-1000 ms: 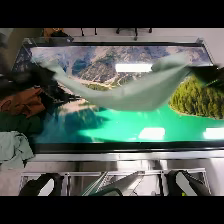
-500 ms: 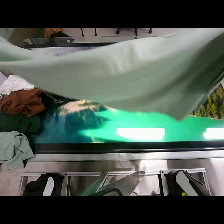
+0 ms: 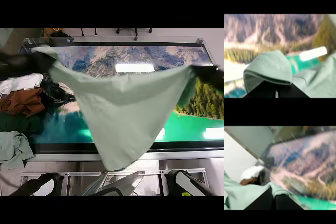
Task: Fold the shirts.
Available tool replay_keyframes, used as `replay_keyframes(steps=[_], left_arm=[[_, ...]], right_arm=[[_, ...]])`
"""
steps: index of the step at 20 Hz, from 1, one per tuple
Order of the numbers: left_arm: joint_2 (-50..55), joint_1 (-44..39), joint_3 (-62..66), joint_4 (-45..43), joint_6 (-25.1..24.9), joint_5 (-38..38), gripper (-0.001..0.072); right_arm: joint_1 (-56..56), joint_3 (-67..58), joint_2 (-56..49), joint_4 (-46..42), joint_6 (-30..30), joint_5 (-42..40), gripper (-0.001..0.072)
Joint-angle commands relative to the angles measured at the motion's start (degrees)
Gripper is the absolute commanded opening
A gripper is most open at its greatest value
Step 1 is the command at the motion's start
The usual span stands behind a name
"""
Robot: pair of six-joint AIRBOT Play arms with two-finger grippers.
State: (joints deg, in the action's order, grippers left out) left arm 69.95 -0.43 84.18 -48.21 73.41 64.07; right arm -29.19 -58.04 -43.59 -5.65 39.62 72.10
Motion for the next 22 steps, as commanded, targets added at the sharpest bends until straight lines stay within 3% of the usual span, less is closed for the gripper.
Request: replay_keyframes(steps=[1,4,5,6,7,8,10,13,14,15,16,19,22], left_arm=[[16.96,-7.41,-4.9,-4.68,-0.07,-5.11,0.0011],[24.9,-8.35,-5.01,-4.59,-0.04,-10.45,0.0011],[26.08,-8.13,-4.55,-4.72,-0.07,-11.23,0.0011],[27.02,-7.52,-3.85,-4.7,-0.04,-11.32,0.0011],[27.52,-6.75,-3.19,-4.63,-0.07,-10.51,0.0012],[27.58,-5.99,-2.97,-4.63,-0.09,-9.84,0.0014],[27.56,-4.83,-2.97,-4.66,-0.11,-9.16,0.0015],[27.56,-3.61,-2.97,-4.63,-1.29,-8.35,0.0018],[27.56,-3.43,-2.97,-4.66,-2.38,-8.41,0.0139],[27.56,-3.06,-2.97,-4.61,-2.93,-8.41,0.054],[27.56,-3.06,-2.97,-4.61,-2.91,-8.61,0.0705],[27.56,-2.56,-2.97,-4.72,-2.93,-9.27,0.0705],[27.54,-0.66,-2.97,-4.48,-2.91,-10.56,0.0706]], right_arm=[[6.54,10.56,-10.95,-3.04,-7.17,-10.14,0.0017],[10.88,8.15,-21.27,-3.21,-8.68,-14.45,0.0026],[11.15,6.27,-23.52,-3.23,-8.59,-14.43,0.0083],[11.04,4.59,-24.55,-3.45,-8.24,-14.43,0.0191],[10.47,3.04,-24.57,-4.33,-7.87,-14.38,0.0237],[9.49,1.73,-23.87,-5.92,-6.51,-13.92,0.0239],[5.99,0.26,-20.35,-13.88,1.4,-13.14,0.0301],[-1.51,1.22,-11.34,-36.92,24.13,-12.92,0.0308],[-3.48,2.95,-7.52,-44.61,31.08,-12.59,0.039],[-4.83,5.33,-3.8,-50.07,36.15,-11.91,0.0474],[-5.77,8.41,-0.04,-53.77,39.36,-10.05,0.0523],[-5.4,20.37,9.53,-52.59,40.61,-5.09,0.0523],[-4.13,32.35,14.88,-46.75,40.52,-7.26,0.0523]])
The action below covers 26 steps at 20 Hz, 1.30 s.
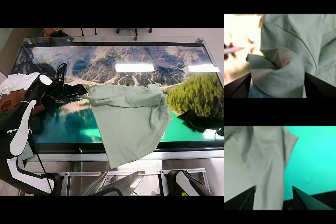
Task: Fold the shirts.
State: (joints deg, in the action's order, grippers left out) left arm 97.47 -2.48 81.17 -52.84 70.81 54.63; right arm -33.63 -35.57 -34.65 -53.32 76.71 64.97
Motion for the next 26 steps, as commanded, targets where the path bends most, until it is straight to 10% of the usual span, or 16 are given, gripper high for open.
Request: replay_keyframes(steps=[1,11,12,14,21,26], left_arm=[[0.02,2.38,0.04,0.55,-0.28,-1.05,0.0706],[-5.07,10.25,0.04,0.5,-0.2,-0.98,0.0706],[-5.07,10.73,0.04,0.5,-0.2,-0.55,0.0706],[-5.03,11.26,0.04,0.5,-0.22,0.59,0.0706],[-5.01,7.91,-0.35,0.48,-0.22,2.67,0.0706],[-1.99,0.5,-4.07,0.52,0.31,-0.87,0.0706]], right_arm=[[0.33,12.81,6.21,3.78,2.27,-1.2,0.0523],[3.13,13.6,-12.76,33.18,-27.98,-19.34,0.0403],[3.13,11.37,-15.96,35.34,-31.01,-19.21,0.0181],[3.13,4.63,-22.32,35.78,-31.58,-19.28,0.002],[10.8,-34.42,-49.48,35.41,-30.88,-19.12,0.0017],[18.91,-61.59,-63.69,23.76,-19.96,-17.2,0.0019]])
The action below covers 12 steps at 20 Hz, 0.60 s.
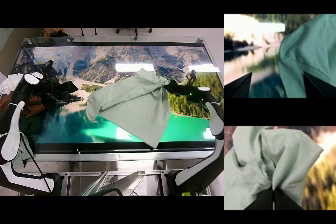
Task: Fold the shirts.
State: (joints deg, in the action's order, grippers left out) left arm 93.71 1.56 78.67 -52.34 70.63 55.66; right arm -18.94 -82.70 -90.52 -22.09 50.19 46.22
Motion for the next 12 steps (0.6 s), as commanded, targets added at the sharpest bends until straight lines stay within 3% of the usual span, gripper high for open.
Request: replay_keyframes(steps=[1,2,3,5,6,7,12], left_arm=[[3.21,-4.94,-1.25,0.52,0.52,-2.19,0.0706],[5.18,-6.34,-0.35,1.77,0.5,-2.08,0.0706],[7.3,-7.63,0.85,2.73,0.42,-2.03,0.0706],[11.72,-9.73,3.76,2.49,0.39,-0.44,0.0706],[13.66,-10.1,5.05,2.29,0.39,1.31,0.0706],[15.41,-9.92,6.27,2.32,0.39,3.34,0.0706],[17.09,-4.46,12.59,2.51,0.39,11.8,0.0706]], right_arm=[[4.92,-16.76,-8.79,-9.68,7.32,2.91,0.0116],[5.03,-17.51,-8.81,-10.34,7.3,3.72,0.0308],[4.7,-17.51,-8.26,-10.29,7.41,4.33,0.0336],[2.38,-17.49,-6.8,-10.32,8.9,7.3,0.0334],[0.59,-17.49,-5.92,-10.29,9.68,9.81,0.0246],[-1.27,-17.49,-5.01,-10.32,10.1,12.46,0.0212],[-11.5,-14.75,1.03,-10.49,12.31,23.54,0.0225]])
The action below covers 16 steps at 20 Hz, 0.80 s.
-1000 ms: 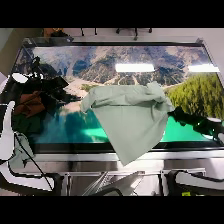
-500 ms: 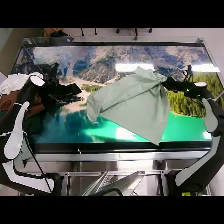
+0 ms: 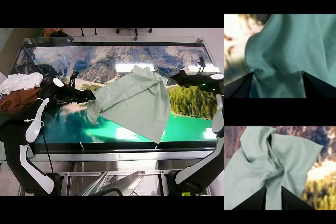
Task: Fold the shirts.
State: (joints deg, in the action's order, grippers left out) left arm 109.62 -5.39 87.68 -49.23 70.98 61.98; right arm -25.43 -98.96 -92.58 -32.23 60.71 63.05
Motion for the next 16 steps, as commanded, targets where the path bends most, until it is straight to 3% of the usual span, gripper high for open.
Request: replay_keyframes(steps=[1,6,12,16], left_arm=[[0.5,3.87,4.81,-0.61,0.07,6.78,0.0706],[0.04,7.85,6.12,-0.55,-0.02,8.37,0.0706],[4.46,5.9,5.22,0.81,-1.64,6.25,0.0705],[8.28,5.66,5.22,13.07,-6.69,6.8,0.0704]], right_arm=[[-6.54,3.69,4.81,-0.42,1.97,7.43,0.0225],[-11.19,21.94,16.68,-6.8,3.41,8.09,0.0224],[-11.37,45.09,31.17,-12.63,5.79,7.5,0.0225],[-11.37,57.64,40.44,-12.61,6.21,8.92,0.0226]])
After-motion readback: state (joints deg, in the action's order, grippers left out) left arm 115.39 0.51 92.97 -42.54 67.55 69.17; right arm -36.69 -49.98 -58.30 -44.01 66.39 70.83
